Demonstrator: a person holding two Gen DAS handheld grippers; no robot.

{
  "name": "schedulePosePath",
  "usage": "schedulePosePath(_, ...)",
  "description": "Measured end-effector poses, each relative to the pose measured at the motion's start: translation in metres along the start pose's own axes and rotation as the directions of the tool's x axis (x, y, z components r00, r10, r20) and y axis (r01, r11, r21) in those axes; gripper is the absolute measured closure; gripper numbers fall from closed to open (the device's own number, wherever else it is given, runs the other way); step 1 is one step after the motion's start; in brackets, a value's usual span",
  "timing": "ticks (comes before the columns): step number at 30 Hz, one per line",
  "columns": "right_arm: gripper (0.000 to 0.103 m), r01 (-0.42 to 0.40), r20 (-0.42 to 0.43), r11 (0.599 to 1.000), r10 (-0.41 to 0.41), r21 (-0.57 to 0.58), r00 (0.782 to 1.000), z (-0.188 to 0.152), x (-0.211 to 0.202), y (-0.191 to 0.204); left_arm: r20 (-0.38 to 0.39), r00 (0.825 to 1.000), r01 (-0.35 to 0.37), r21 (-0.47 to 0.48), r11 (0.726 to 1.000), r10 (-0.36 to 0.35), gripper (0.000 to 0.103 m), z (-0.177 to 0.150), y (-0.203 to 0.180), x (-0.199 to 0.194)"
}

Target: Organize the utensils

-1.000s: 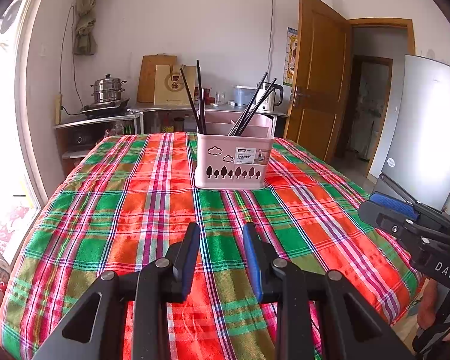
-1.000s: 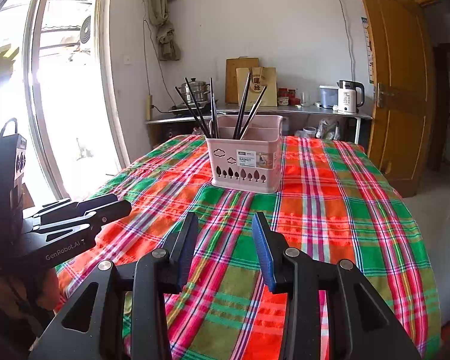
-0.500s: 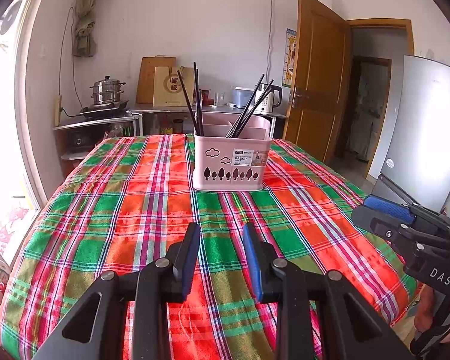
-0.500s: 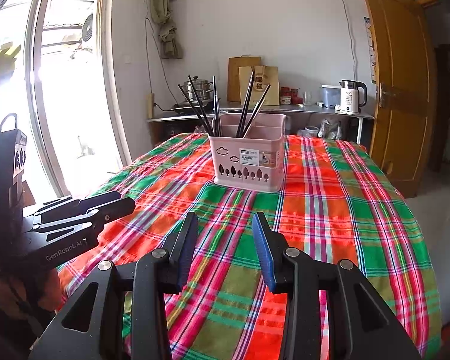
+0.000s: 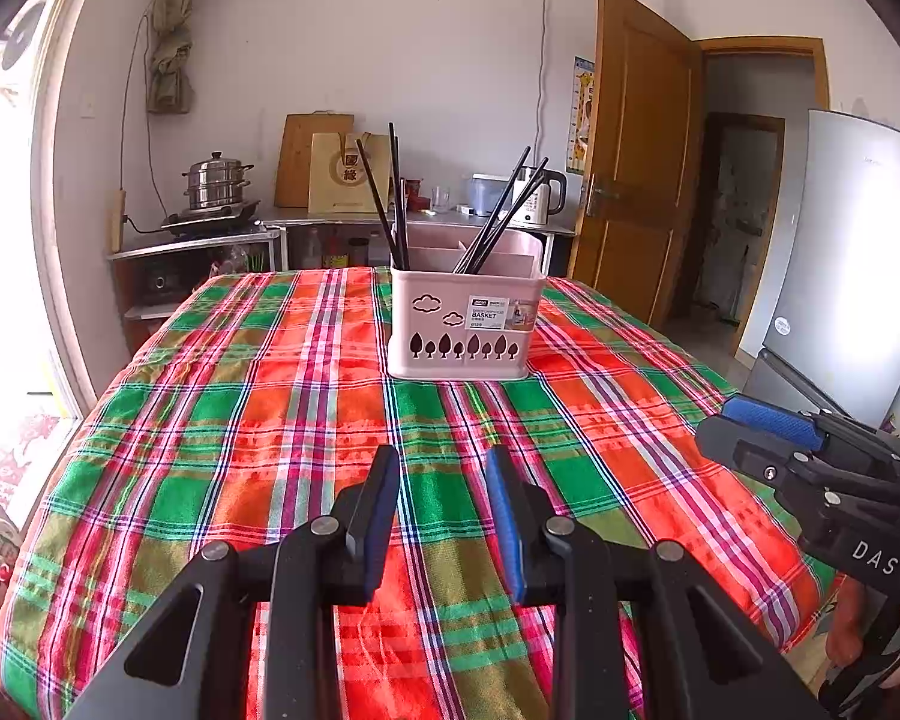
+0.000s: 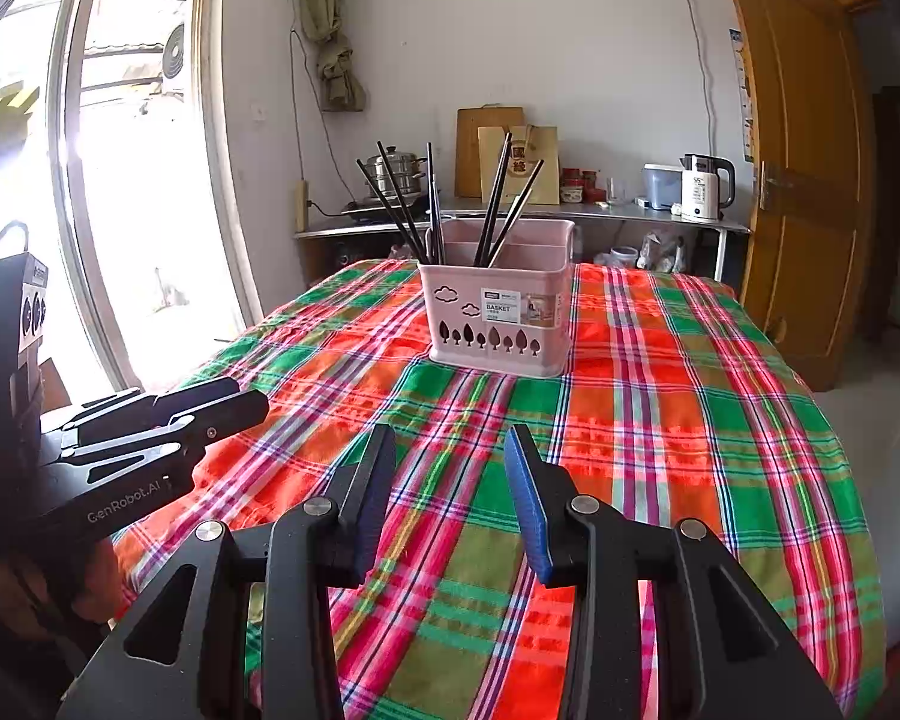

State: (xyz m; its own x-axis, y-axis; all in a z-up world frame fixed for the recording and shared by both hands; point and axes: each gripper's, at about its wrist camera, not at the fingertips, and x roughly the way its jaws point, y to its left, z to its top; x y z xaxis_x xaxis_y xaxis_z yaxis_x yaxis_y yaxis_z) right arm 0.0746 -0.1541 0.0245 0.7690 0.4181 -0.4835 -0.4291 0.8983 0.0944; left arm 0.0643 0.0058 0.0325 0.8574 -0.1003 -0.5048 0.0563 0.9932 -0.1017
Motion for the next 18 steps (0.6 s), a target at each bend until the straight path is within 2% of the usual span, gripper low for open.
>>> schedulePosePath(18,0.064,-0.004,-0.003,1.000,0.004,0.000,1.000,0.0006,0.0001,0.0014,0.004,1.000,-0.011,0.011,1.000,0.011,0.074,-0.0011,-0.0038,-0.0013)
